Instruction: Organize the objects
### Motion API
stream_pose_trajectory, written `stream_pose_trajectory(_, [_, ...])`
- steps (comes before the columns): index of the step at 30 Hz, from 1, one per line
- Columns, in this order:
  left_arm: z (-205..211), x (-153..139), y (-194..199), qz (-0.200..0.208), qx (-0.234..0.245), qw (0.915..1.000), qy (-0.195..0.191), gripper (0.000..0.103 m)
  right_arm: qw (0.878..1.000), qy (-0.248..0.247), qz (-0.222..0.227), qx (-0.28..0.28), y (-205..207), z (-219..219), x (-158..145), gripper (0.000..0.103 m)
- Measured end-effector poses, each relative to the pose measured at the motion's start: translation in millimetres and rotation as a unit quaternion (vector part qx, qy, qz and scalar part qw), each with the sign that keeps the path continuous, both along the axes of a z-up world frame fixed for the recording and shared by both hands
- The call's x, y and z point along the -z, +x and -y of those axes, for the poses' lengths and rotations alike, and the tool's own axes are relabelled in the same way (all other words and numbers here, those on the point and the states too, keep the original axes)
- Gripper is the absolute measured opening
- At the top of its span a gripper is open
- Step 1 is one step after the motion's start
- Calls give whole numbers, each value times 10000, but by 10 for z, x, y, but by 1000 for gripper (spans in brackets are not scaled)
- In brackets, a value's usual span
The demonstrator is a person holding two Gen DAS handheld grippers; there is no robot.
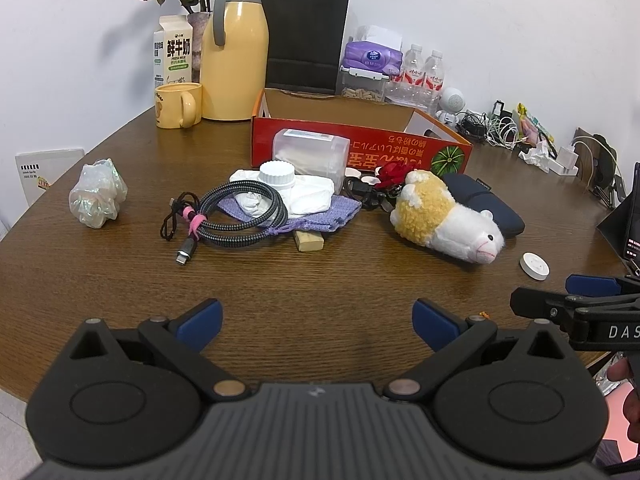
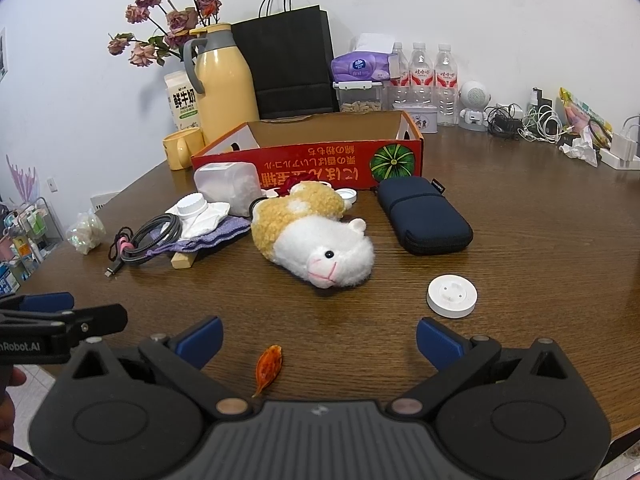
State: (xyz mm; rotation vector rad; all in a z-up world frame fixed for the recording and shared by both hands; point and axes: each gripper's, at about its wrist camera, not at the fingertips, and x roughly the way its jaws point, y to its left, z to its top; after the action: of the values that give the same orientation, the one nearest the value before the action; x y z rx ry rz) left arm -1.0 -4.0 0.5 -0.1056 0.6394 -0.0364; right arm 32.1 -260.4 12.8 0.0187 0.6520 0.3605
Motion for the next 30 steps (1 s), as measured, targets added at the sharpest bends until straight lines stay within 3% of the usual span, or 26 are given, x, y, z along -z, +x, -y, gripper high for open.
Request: stream_pose_trajectory(30, [-5, -14, -7, -7, -12, 10000, -20, 103, 10000, -30, 0, -30, -1, 17, -33, 103])
